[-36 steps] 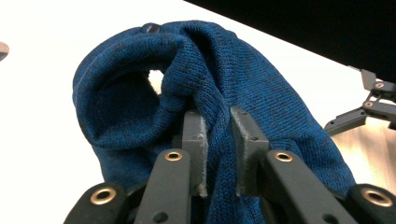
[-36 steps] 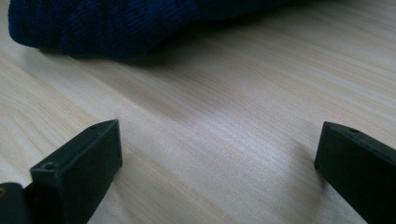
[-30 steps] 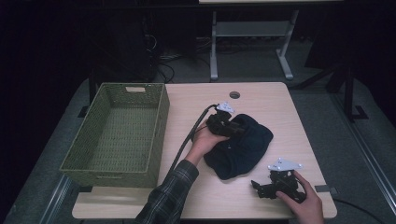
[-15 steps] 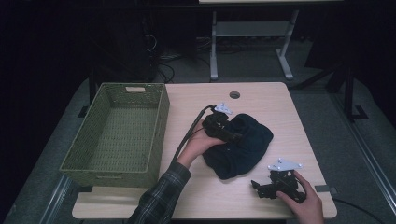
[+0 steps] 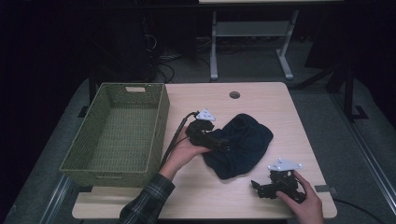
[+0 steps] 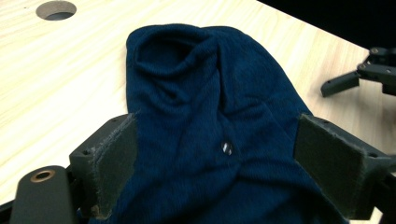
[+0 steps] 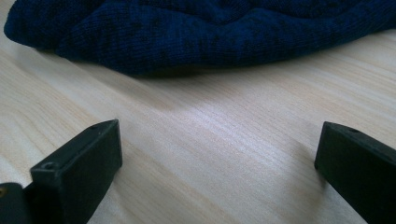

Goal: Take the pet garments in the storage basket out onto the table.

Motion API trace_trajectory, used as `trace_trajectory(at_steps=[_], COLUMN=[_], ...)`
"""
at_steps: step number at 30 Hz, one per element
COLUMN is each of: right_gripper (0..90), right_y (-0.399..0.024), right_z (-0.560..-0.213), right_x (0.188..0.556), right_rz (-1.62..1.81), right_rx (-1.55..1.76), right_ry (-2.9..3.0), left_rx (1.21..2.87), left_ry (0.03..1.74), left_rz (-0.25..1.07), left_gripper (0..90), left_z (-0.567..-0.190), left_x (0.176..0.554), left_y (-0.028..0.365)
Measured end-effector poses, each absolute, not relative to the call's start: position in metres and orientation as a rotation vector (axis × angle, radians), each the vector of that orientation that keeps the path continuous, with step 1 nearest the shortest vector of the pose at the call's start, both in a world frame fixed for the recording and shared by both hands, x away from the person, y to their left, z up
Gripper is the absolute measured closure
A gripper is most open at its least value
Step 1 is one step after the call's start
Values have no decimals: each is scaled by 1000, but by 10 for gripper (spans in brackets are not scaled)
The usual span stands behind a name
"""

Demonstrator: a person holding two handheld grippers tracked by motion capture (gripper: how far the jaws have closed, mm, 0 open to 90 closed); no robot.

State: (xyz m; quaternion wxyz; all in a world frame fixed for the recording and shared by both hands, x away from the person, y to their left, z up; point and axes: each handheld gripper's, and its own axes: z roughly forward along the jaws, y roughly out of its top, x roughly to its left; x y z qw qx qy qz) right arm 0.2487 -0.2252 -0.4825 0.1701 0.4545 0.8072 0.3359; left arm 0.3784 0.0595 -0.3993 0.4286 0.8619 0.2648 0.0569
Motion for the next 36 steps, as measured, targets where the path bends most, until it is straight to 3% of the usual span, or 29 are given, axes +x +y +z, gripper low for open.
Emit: trace_trajectory(at_steps=[18, 36], right_gripper=[4, 4], right_y=[-225, -225], right_z=[-483, -483], right_x=[249, 249], right_rz=[954, 954], right_rx=[1291, 1290], right_ry=[2293, 2293], left_rx=[2092, 2198], left_ry=[712, 762], left_rz=[240, 249], left_gripper=[133, 129], left_z=[-418, -464], left_x=[316, 286], left_y=[107, 116])
